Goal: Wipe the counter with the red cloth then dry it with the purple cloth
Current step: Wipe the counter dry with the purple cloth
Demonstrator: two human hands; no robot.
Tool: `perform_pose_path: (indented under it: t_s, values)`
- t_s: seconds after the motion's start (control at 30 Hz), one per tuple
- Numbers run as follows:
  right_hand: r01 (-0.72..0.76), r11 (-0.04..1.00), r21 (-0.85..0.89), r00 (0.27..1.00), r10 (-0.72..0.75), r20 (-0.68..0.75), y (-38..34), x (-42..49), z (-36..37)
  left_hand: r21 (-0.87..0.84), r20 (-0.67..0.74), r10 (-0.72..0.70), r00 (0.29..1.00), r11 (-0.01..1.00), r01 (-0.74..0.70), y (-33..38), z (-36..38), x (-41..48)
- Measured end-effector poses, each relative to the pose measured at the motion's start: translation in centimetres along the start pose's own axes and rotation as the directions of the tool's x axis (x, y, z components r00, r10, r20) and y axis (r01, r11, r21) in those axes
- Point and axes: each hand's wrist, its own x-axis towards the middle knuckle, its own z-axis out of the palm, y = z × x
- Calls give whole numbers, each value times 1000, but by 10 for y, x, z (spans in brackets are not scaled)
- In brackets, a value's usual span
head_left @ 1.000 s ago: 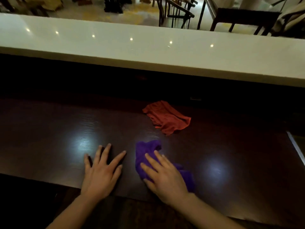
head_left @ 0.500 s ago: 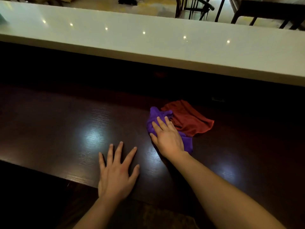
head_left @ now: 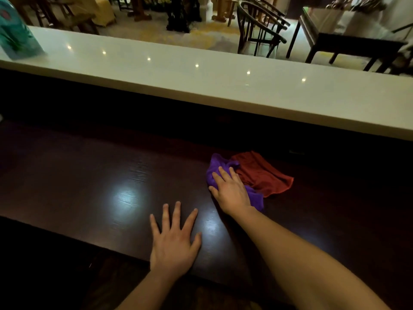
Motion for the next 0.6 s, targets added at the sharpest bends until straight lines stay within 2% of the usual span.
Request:
perform_pose_path:
  t_s: [0.1,0.23,0.43,0.6]
  values:
    - [-96,994,44,994,98,-46,-20,-3,5,1,7,19,1000,1000,-19,-1,-3,0]
    - [-150,989,9,984,150,-96,-36,-1,15,3,20,12,1000,1000,-12,0,-3,0]
    - [-99,994,-44,992,96,-76,-30,-1,17,-6,-8,48,999,999,-48,0,-2,-2]
    - [-62,997,-43,997,60,-42,-22,-2,18,-36,42,-49,998,998,50,0,-1,2]
